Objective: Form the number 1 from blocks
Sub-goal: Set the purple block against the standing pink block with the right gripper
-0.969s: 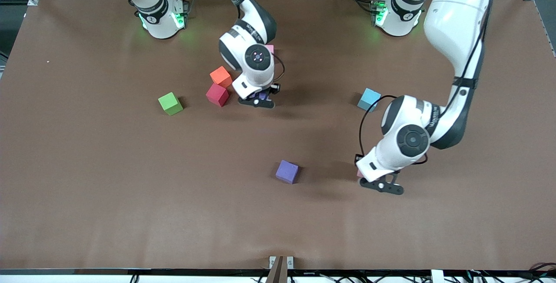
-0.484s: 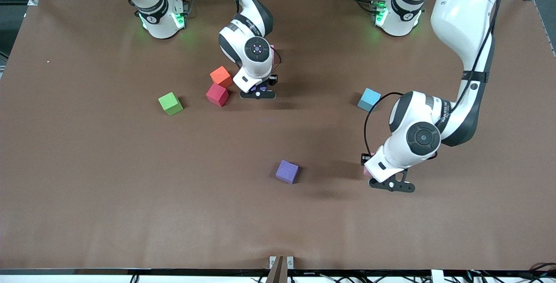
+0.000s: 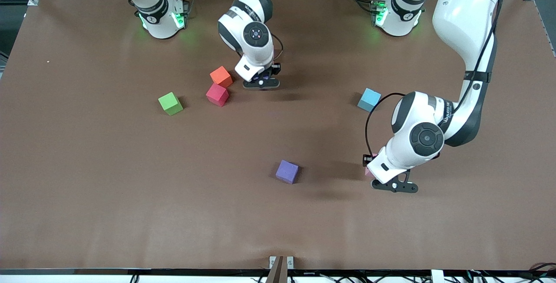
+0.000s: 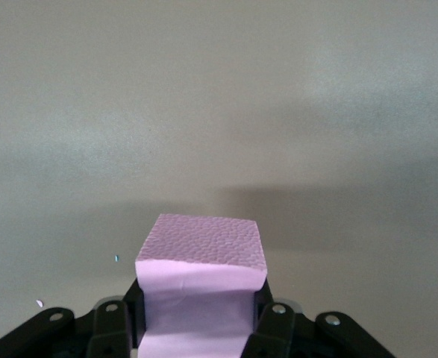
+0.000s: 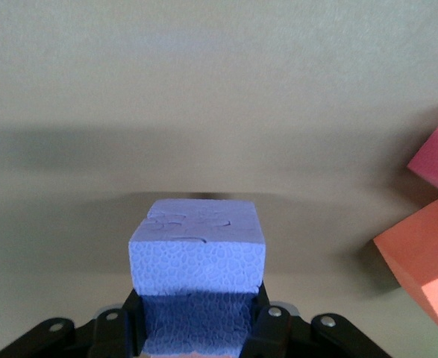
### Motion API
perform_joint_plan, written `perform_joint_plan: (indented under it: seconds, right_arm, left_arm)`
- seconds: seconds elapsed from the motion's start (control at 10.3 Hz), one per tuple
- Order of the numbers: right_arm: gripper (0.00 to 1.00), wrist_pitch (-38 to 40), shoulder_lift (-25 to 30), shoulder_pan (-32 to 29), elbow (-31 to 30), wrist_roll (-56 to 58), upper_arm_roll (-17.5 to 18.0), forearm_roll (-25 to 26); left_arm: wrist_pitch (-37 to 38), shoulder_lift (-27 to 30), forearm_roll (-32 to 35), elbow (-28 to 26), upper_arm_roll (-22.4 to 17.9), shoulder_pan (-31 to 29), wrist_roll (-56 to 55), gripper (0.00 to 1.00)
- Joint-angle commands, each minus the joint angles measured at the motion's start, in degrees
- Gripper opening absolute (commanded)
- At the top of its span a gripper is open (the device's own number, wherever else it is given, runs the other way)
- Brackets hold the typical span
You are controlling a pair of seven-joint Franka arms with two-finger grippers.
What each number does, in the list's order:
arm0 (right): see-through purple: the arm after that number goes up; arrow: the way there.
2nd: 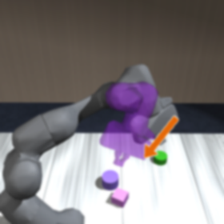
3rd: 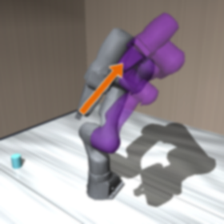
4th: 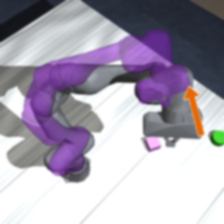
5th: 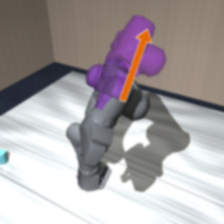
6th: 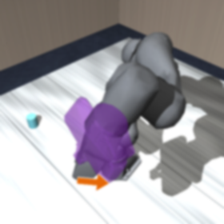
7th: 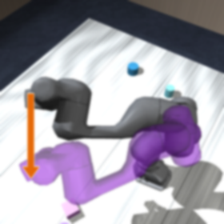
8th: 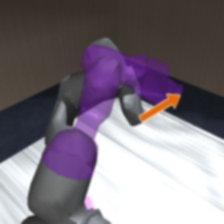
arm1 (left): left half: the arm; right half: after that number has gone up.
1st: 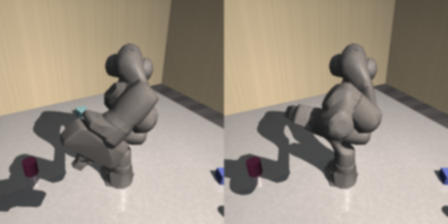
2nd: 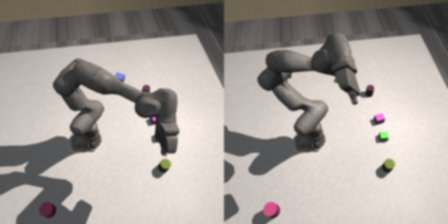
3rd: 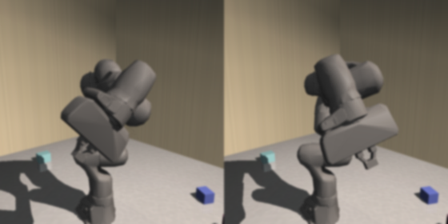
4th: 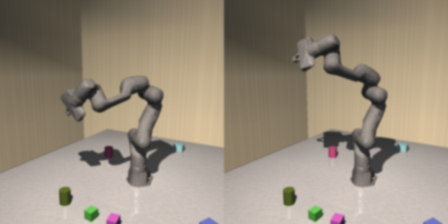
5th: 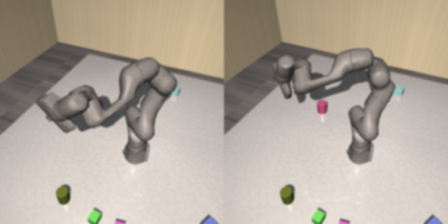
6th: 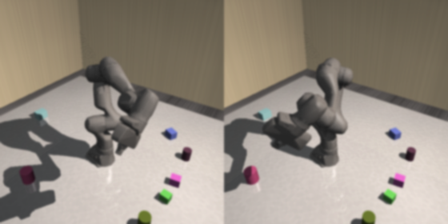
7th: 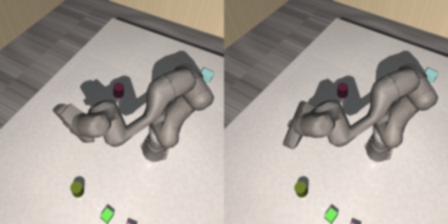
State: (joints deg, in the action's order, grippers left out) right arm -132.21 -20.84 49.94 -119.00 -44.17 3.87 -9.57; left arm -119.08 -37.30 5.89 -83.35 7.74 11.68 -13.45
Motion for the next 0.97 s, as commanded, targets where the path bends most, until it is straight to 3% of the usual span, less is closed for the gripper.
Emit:
perform_joint_plan:
  seconds: [0.0, 0.48, 0.87]
  right_arm:
    - [0.0, -4.54, 1.95, 1.47, -5.09, 0.32, 0.17, -1.15]
    - [0.0, -4.55, 1.86, 3.49, -5.54, -0.21, 0.26, -1.59]
    - [0.0, -4.82, 1.59, 4.29, -6.15, -0.74, 0.26, -1.59]
  left_arm:
    - [0.26, 1.61, -0.88, -0.5, 0.08, -0.17, -0.62, 0.0]
    - [4.8, 5.12, -3.08, -1.2, 0.95, 0.62, -7.55, 0.0]
    - [10.26, 5.31, -2.99, -1.72, 3.86, 2.72, -21.85, 0.0]
